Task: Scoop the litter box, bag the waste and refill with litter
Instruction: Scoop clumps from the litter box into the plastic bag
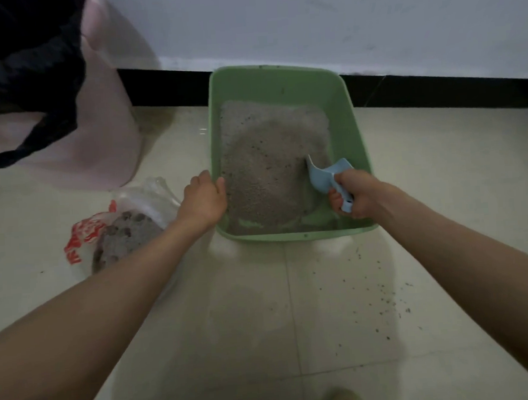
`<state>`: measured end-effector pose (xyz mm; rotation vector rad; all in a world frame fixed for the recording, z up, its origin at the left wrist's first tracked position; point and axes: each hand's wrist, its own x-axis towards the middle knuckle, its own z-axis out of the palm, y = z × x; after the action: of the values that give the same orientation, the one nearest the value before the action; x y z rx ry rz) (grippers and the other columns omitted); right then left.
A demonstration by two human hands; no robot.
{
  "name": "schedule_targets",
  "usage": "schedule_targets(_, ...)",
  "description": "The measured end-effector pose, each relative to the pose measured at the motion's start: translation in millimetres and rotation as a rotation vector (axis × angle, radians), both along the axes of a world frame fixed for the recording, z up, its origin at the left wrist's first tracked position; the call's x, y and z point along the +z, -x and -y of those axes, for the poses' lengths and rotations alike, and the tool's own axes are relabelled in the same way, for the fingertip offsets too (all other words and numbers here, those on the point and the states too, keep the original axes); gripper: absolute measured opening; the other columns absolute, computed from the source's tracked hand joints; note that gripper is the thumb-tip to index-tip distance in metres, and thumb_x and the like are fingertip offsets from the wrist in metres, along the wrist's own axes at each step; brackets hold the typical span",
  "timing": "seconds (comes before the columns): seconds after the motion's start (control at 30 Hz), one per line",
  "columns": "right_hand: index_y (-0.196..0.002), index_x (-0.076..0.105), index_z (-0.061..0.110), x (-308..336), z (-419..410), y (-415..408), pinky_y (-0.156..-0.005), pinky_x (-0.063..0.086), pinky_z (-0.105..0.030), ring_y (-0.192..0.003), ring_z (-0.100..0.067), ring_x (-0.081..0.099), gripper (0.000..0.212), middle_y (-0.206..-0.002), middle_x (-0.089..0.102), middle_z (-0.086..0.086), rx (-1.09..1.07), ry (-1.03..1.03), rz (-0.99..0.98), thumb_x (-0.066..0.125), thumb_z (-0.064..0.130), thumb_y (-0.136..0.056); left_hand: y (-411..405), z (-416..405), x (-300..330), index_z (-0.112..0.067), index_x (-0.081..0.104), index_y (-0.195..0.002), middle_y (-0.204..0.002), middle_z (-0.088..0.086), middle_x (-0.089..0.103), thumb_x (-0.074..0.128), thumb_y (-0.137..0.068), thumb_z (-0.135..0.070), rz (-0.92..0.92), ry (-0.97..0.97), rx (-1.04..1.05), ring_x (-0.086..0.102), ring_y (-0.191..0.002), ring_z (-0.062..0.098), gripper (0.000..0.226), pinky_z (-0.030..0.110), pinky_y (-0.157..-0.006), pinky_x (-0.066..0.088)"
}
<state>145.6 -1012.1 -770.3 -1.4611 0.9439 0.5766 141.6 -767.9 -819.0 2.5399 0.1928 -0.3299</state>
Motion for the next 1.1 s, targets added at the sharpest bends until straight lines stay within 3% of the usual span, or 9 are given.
schedule_targets(0.2, -0.071, 0.035, 0.012, -17, 12, -40, -0.033, 0.024, -0.01, -0.051, -0.012, 0.023, 0.032, -0.063, 0.029, -0.002, 0.013, -0.053, -0.011, 0.027, 0.017, -0.101, -11, 16, -12, 0.01, 0.038, -0.125, -0.119, 0.034, 0.047, 0.029, -0.098, -0.012, 0.14, 0.006, 0.15, 0.045, -0.11, 0.046, 0.036, 0.048, -0.09, 0.034)
schedule_targets(0.33, -0.069, 0.033, 0.013, -16, 12, -86, -0.043, 0.021, -0.016, -0.053, -0.009, 0.021, 0.033, -0.065, 0.028, 0.0, 0.038, 0.009, 0.023, 0.024, 0.015, -0.101, -10, 15, -18, 0.012, 0.044, -0.112, -0.107, 0.032, 0.05, 0.031, -0.095, -0.006, 0.233, -0.013, 0.134, 0.047, -0.098, 0.044, 0.028, 0.046, -0.078, 0.035)
schedule_targets(0.5, -0.066, 0.039, 0.012, -21, 1, -118, -0.036, 0.026, -0.016, -0.048, -0.012, 0.032, 0.03, -0.061, 0.039, -0.002, 0.186, 0.336, 0.112, 0.036, 0.018, -0.096, -11, 15, -21, 0.01, 0.045, -0.102, -0.102, 0.03, 0.05, 0.032, -0.095, -0.005, 0.271, -0.032, 0.107, 0.045, -0.094, 0.042, 0.021, 0.047, -0.076, 0.033)
schedule_targets(0.57, -0.073, 0.047, 0.007, -28, -4, -116, -0.054, 0.039, -0.026, -0.058, -0.019, 0.046, 0.023, -0.07, 0.047, -0.007, 0.408, 0.609, 0.239, 0.041, 0.017, -0.093, -11, 15, -21, 0.01, 0.045, -0.103, -0.101, 0.03, 0.05, 0.032, -0.094, -0.005, 0.27, -0.032, 0.114, 0.045, -0.093, 0.042, 0.022, 0.048, -0.076, 0.033)
schedule_targets(0.63, -0.097, 0.054, 0.005, -31, -9, -108, -0.066, 0.042, -0.031, -0.077, -0.025, 0.054, 0.02, -0.088, 0.052, -0.009, 0.635, 0.799, 0.325, 0.043, 0.02, -0.092, -11, 15, -21, 0.01, 0.046, -0.103, -0.099, 0.031, 0.051, 0.032, -0.094, -0.004, 0.284, -0.029, 0.11, 0.046, -0.092, 0.043, 0.022, 0.049, -0.076, 0.034)
schedule_targets(0.73, -0.108, 0.054, 0.01, -24, -11, -92, -0.068, 0.042, -0.032, -0.082, -0.027, 0.054, 0.026, -0.094, 0.057, -0.009, 0.935, 1.05, 0.367, 0.043, 0.026, -0.091, -11, 14, -20, 0.011, 0.046, -0.1, -0.096, 0.031, 0.052, 0.033, -0.093, -0.002, 0.304, -0.016, 0.112, 0.047, -0.09, 0.044, 0.02, 0.049, -0.075, 0.035)
schedule_targets(0.83, -0.111, 0.053, 0.013, -8, -3, -77, -0.07, 0.044, -0.032, -0.084, -0.03, 0.058, 0.026, -0.098, 0.062, -0.01, 1.017, 1.235, 0.404, 0.041, 0.027, -0.093, -11, 15, -21, 0.012, 0.047, -0.099, -0.095, 0.032, 0.052, 0.033, -0.093, 0.0, 0.319, -0.011, 0.097, 0.046, -0.09, 0.045, 0.019, 0.05, -0.075, 0.033)
schedule_targets(0.93, -0.113, 0.052, 0.01, 7, 11, -70, -0.07, 0.04, -0.032, -0.091, -0.033, 0.06, 0.027, -0.102, 0.061, -0.014, 0.958, 1.316, 0.36, 0.041, 0.023, -0.092, -10, 15, -20, 0.012, 0.047, -0.101, -0.097, 0.032, 0.052, 0.032, -0.093, -0.001, 0.307, -0.004, 0.101, 0.045, -0.092, 0.044, 0.021, 0.048, -0.076, 0.032)
schedule_targets(1.1, -0.117, 0.053, 0.005, 12, 21, -55, -0.073, 0.035, -0.031, -0.103, -0.033, 0.057, 0.031, -0.116, 0.059, -0.016, 0.943, 1.224, 0.131, 0.044, 0.02, -0.091, -10, 16, -17, 0.012, 0.047, -0.103, -0.101, 0.032, 0.052, 0.032, -0.095, -0.003, 0.284, 0.003, 0.114, 0.045, -0.095, 0.044, 0.023, 0.048, -0.078, 0.031)
